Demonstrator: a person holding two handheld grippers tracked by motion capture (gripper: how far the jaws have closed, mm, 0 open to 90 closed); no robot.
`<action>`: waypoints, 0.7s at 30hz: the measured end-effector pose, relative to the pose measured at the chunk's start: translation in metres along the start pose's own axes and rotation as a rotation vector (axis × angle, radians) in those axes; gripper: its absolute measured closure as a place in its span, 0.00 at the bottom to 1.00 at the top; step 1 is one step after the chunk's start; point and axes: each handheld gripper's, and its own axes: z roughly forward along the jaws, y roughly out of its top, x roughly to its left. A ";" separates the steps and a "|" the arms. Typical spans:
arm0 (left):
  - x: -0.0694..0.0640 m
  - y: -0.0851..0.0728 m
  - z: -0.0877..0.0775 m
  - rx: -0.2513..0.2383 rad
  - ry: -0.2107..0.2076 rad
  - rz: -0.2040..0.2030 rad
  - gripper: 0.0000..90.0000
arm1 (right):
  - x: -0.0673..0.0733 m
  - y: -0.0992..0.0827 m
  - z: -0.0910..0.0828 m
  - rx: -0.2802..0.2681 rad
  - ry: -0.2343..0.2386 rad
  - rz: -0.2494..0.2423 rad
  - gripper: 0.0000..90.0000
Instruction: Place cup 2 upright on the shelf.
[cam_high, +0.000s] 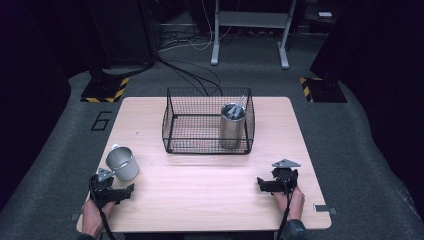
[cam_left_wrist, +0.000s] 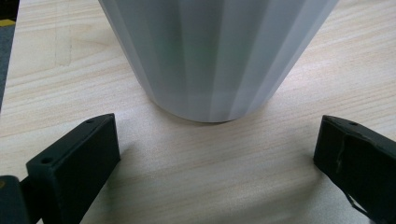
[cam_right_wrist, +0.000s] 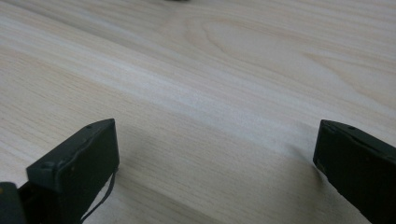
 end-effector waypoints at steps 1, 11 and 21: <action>0.000 0.000 0.000 0.000 0.001 -0.002 0.00 | 0.001 0.000 0.001 0.000 -0.005 -0.002 0.00; 0.003 -0.006 -0.007 0.004 -0.008 0.002 0.00 | -0.002 -0.005 0.001 -0.012 0.005 -0.024 0.00; 0.013 0.002 -0.038 -0.075 -0.075 -0.037 0.00 | -0.002 -0.010 -0.003 -0.014 0.011 -0.012 0.00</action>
